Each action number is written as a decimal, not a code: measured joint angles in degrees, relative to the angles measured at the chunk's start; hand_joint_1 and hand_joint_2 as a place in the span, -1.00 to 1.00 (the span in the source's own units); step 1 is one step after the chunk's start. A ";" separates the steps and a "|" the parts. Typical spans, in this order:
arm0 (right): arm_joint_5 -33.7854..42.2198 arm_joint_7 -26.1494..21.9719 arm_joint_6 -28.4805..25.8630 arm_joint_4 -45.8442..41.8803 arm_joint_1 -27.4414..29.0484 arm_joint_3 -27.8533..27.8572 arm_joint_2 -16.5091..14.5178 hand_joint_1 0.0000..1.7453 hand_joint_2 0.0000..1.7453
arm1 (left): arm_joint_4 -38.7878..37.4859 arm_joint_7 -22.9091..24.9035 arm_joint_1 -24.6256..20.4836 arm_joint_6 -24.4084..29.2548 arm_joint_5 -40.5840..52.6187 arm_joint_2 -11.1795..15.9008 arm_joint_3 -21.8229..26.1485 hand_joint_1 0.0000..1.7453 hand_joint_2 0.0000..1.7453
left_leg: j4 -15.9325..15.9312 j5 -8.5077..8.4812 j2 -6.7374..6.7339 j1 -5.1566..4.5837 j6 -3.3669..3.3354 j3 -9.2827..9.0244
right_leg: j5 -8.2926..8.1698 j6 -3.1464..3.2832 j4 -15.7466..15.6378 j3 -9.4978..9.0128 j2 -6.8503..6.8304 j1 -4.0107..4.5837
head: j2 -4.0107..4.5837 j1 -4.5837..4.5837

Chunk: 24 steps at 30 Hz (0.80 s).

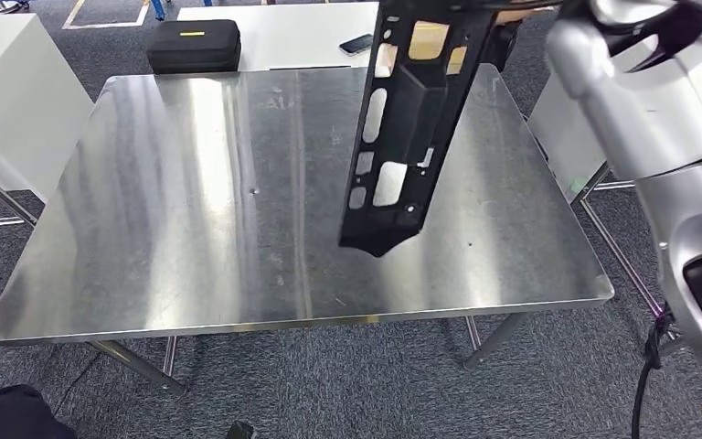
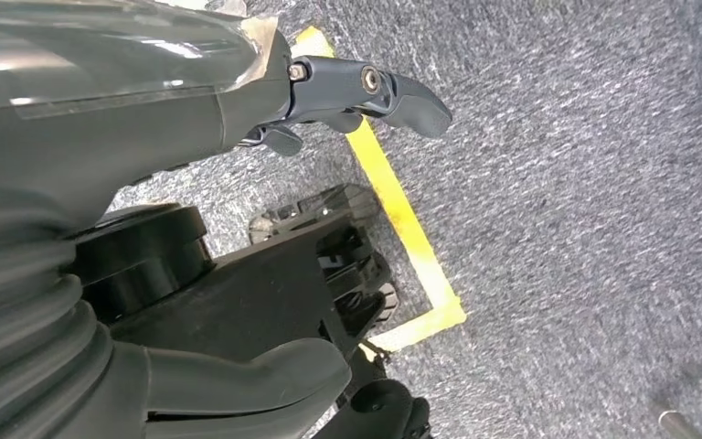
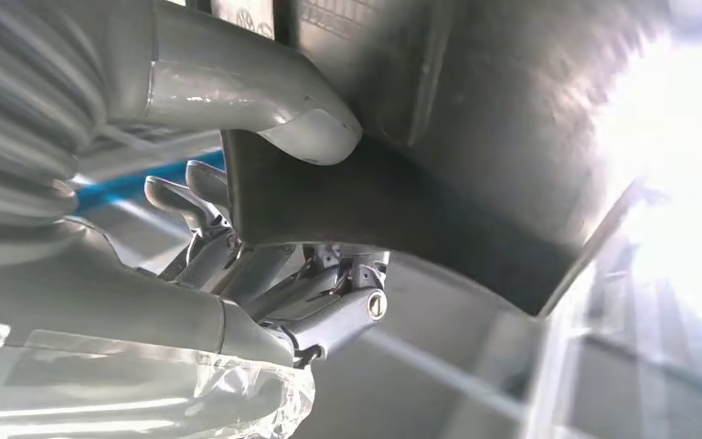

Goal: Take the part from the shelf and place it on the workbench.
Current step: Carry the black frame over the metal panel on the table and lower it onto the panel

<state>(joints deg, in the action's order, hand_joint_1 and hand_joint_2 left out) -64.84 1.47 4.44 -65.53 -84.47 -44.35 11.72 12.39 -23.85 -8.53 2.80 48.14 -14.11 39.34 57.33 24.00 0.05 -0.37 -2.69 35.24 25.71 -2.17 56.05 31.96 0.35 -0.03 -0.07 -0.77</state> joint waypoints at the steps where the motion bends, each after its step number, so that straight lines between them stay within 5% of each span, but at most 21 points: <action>1: -0.13 0.22 0.92 -0.10 0.03 -0.86 -1.01 1.00 1.00 | 0.00 0.00 -0.02 0.01 -0.08 -0.02 -0.14 -1.00 1.00 | 0.00 0.00 0.05 0.01 0.00 0.01 | 0.00 0.00 0.00 0.00 -0.05 0.00 | 0.00 0.01; 10: -1.22 1.70 4.23 -0.10 2.30 -7.19 -9.65 1.00 1.00 | 0.00 0.04 0.03 -0.41 -0.33 -0.37 -1.16 -1.00 1.00 | 0.00 -0.02 0.31 0.03 0.01 0.08 | 0.03 0.03 0.00 0.03 -0.30 0.00 | 0.00 0.03; 24: -12.47 2.07 1.32 5.73 7.30 -6.01 -11.12 1.00 1.00 | 0.00 1.91 0.08 -1.02 -1.61 -1.25 -3.74 -1.00 1.00 | 0.03 -0.03 0.39 -0.01 -0.01 0.10 | 0.02 0.02 -0.02 0.02 -0.36 -0.06 | 0.00 0.02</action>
<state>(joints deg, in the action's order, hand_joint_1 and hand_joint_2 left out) -77.30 3.54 5.76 -59.79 -77.17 -50.36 0.60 12.39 -21.94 -8.45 1.78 46.53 -15.36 35.60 57.36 23.97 0.44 -0.38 -2.70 35.35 25.73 -2.15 56.03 31.97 -0.01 -0.09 -0.07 -0.75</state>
